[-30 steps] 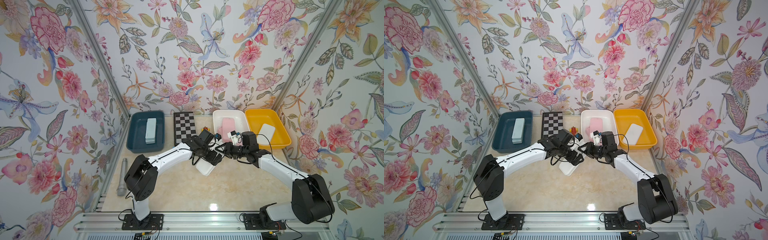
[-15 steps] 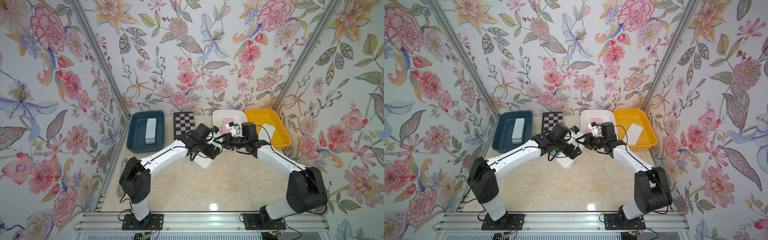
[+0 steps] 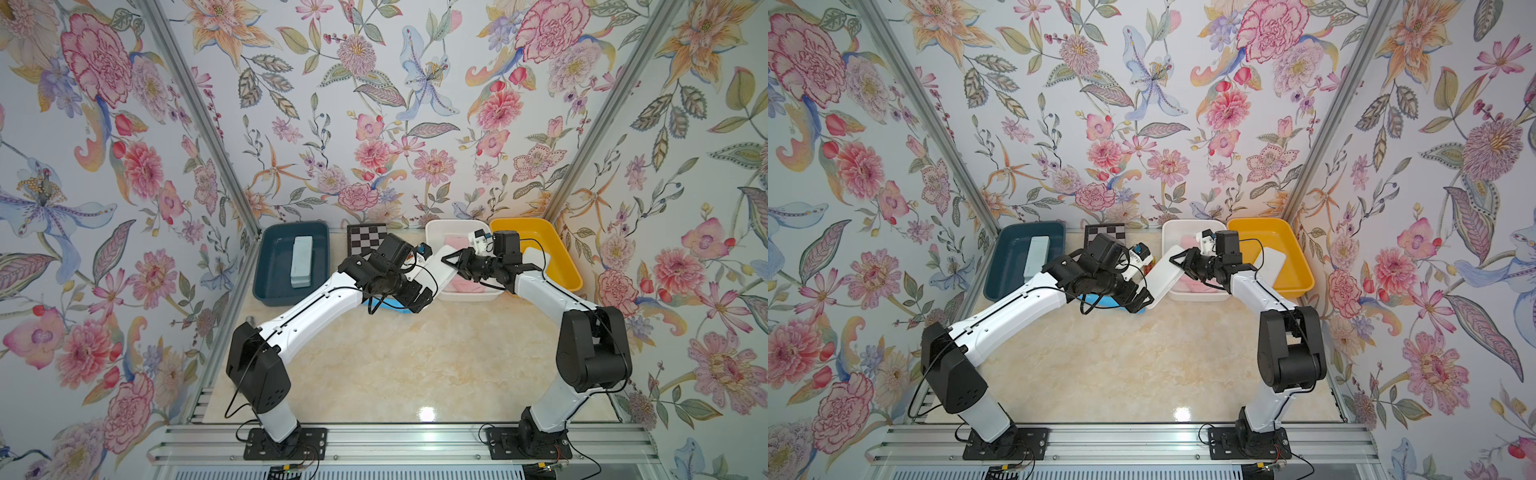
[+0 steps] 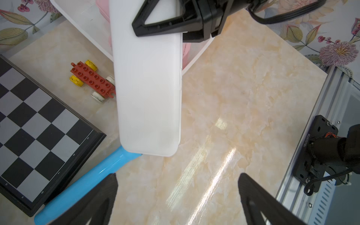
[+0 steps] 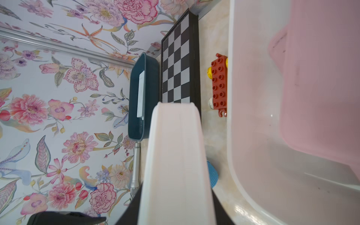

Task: Place the pencil cases by color into the storage box
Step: Pick up the pencil case from the center of the board, then place the pencil case at the storage box.

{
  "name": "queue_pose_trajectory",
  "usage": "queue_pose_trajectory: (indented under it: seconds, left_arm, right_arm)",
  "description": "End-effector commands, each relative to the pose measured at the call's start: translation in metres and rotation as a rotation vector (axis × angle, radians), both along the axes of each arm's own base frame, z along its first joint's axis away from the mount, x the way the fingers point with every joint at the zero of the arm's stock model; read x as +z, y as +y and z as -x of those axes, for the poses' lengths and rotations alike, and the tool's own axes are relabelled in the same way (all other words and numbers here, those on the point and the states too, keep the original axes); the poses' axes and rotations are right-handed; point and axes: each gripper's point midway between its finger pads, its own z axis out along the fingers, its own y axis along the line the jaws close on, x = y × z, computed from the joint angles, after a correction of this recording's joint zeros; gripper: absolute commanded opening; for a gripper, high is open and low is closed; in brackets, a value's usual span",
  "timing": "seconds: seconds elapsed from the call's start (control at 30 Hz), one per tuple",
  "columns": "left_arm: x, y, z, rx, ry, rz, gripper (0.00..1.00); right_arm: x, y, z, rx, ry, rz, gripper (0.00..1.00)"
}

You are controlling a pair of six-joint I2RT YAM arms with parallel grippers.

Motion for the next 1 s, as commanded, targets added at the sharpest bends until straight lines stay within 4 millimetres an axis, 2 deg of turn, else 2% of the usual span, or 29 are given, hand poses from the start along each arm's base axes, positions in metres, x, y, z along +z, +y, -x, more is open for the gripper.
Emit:
queue_pose_trajectory:
  seconds: [0.0,0.17,0.33,0.43,0.63,0.7,0.97]
  left_arm:
    - [0.009,0.008,0.006,-0.025,-0.02,-0.028,0.98]
    - [0.023,0.019,-0.005,0.016,-0.058,-0.018,0.98]
    - [0.019,0.029,-0.016,0.054,-0.044,-0.022,0.98]
    - [0.015,0.031,-0.021,0.064,-0.041,-0.029,0.98]
    - [0.009,0.035,-0.026,0.073,-0.023,-0.032,0.98]
    - [0.007,0.036,-0.027,0.073,-0.016,-0.032,0.98]
    - [-0.003,0.042,-0.036,0.082,0.027,-0.016,0.98]
  right_arm:
    - [0.022,-0.001,-0.012,-0.022,-0.089,0.028,0.34]
    - [0.035,-0.015,-0.023,-0.052,-0.121,0.026,0.34]
    - [0.045,-0.037,-0.036,-0.122,-0.15,0.045,0.34]
    - [0.05,-0.056,-0.047,-0.189,-0.172,0.116,0.35]
    - [0.06,-0.107,-0.068,-0.313,-0.195,0.316,0.35]
    - [0.065,-0.13,-0.072,-0.368,-0.204,0.371,0.35]
    - [0.095,-0.212,-0.065,-0.559,-0.232,0.741,0.37]
